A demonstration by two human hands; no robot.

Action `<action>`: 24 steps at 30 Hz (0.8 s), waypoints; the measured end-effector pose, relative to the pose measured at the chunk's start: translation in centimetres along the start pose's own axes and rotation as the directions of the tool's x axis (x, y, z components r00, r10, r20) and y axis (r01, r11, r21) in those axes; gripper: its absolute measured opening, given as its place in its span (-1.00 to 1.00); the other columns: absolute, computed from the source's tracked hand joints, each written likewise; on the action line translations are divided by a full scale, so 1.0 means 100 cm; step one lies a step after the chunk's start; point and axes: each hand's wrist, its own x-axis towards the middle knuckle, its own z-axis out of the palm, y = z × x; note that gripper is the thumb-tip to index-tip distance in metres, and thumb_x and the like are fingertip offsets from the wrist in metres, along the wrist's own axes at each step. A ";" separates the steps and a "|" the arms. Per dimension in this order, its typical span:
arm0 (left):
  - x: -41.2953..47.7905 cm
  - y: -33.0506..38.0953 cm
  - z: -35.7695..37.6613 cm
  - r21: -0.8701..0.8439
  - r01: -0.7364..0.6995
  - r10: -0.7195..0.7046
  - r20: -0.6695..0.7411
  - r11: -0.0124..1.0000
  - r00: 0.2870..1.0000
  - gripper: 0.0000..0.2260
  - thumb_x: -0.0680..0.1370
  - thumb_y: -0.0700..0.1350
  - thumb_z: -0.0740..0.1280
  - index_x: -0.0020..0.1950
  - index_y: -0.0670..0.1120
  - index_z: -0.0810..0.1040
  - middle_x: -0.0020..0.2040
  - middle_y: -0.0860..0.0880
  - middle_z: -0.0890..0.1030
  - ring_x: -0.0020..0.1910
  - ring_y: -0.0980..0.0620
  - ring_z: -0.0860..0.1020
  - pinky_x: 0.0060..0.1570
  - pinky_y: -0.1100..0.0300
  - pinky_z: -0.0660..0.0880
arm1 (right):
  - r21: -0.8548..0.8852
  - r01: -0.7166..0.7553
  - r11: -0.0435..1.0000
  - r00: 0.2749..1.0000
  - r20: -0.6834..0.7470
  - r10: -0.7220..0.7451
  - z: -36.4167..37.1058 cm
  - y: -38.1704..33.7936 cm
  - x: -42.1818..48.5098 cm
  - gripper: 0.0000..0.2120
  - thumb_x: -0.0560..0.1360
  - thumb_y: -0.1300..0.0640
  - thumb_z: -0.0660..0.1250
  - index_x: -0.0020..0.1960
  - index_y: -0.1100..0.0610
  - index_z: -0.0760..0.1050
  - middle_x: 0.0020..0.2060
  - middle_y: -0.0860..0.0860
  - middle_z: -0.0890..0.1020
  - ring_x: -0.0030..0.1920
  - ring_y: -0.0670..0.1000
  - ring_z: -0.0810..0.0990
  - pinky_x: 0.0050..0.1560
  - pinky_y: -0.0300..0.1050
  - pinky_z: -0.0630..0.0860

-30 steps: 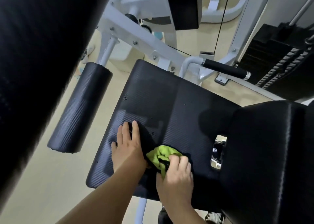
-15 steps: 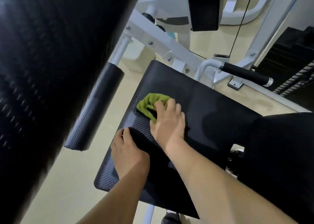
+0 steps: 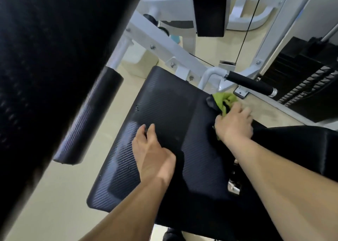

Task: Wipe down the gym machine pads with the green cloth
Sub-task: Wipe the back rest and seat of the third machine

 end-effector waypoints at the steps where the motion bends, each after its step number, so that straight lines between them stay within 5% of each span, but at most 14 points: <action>1: 0.001 0.010 0.005 -0.008 -0.055 0.055 0.007 0.998 0.998 -0.31 0.47 -0.28 0.25 0.60 -0.02 0.23 0.61 0.02 0.09 0.56 0.00 0.06 0.60 0.05 0.05 | 0.075 -0.125 0.989 0.992 -0.011 0.126 -0.004 0.002 0.012 -0.46 0.58 -0.03 0.32 0.46 0.12 0.23 0.38 0.22 0.30 0.38 0.30 0.35 0.27 0.22 0.44; 6: 0.019 0.055 0.026 0.166 -0.199 0.182 0.112 0.966 0.977 -0.28 0.49 -0.17 0.30 0.63 -0.06 0.13 0.63 -0.10 -0.01 0.61 -0.14 -0.02 0.61 -0.09 -0.05 | -0.051 0.022 0.998 0.994 -0.104 -0.028 0.019 0.024 -0.040 -0.51 0.54 -0.05 0.36 0.34 0.11 0.25 0.22 0.22 0.34 0.15 0.29 0.49 0.01 0.17 0.57; 9: 0.056 0.075 0.027 0.479 -0.322 0.191 0.301 0.817 0.934 -0.08 0.49 0.06 0.40 0.67 -0.09 -0.10 0.65 -0.18 -0.21 0.63 -0.24 -0.20 0.60 -0.18 -0.18 | -0.055 0.029 0.998 0.996 -0.082 -0.033 0.035 0.041 -0.079 -0.48 0.43 -0.02 0.50 0.26 0.13 0.37 0.08 0.21 0.41 -0.01 0.28 0.55 -0.09 0.16 0.58; 12: 0.086 0.091 0.030 0.643 -0.406 0.136 0.427 0.650 0.894 0.24 0.36 0.31 0.53 0.65 -0.09 -0.31 0.63 -0.20 -0.35 0.61 -0.30 -0.29 0.58 -0.27 -0.17 | -0.051 0.028 0.998 1.000 0.010 -0.028 0.035 0.045 -0.082 -0.46 0.44 -0.03 0.50 0.30 0.11 0.38 0.13 0.17 0.41 0.08 0.25 0.54 0.09 0.13 0.53; 16: 0.093 0.085 0.036 0.637 -0.434 0.178 0.426 0.638 0.887 0.30 0.29 0.34 0.57 0.65 -0.06 -0.28 0.63 -0.17 -0.33 0.62 -0.29 -0.25 0.57 -0.29 0.02 | 0.092 -0.145 0.985 0.989 0.000 0.146 0.008 0.030 -0.024 -0.52 0.57 -0.02 0.33 0.37 0.13 0.26 0.30 0.19 0.33 0.26 0.28 0.46 0.04 0.10 0.49; 20: 0.093 0.076 0.039 0.627 -0.448 0.211 0.417 0.637 0.884 0.29 0.29 0.38 0.54 0.65 -0.02 -0.29 0.64 -0.13 -0.35 0.62 -0.26 -0.27 0.58 -0.26 -0.01 | 0.235 -0.424 0.875 0.901 0.018 0.432 -0.004 -0.004 0.031 -0.53 0.62 -0.03 0.25 0.42 0.14 0.20 0.38 0.20 0.26 0.29 0.27 0.39 0.17 0.19 0.47; 22: 0.093 0.076 0.041 0.618 -0.439 0.217 0.403 0.652 0.889 0.29 0.29 0.37 0.54 0.65 -0.01 -0.30 0.64 -0.12 -0.36 0.62 -0.25 -0.28 0.59 -0.24 -0.03 | 0.221 -0.416 0.882 0.903 -0.012 0.428 -0.007 -0.017 0.043 -0.53 0.62 -0.05 0.25 0.42 0.14 0.22 0.37 0.20 0.26 0.30 0.26 0.37 0.23 0.21 0.44; 24: 0.094 0.072 0.041 0.607 -0.447 0.245 0.389 0.657 0.888 0.28 0.29 0.40 0.52 0.65 0.01 -0.31 0.64 -0.09 -0.36 0.62 -0.22 -0.30 0.60 -0.21 -0.06 | 0.148 -0.262 0.954 0.960 -0.060 0.273 -0.005 -0.028 0.050 -0.51 0.58 -0.04 0.28 0.43 0.12 0.27 0.36 0.18 0.29 0.30 0.25 0.37 0.23 0.18 0.41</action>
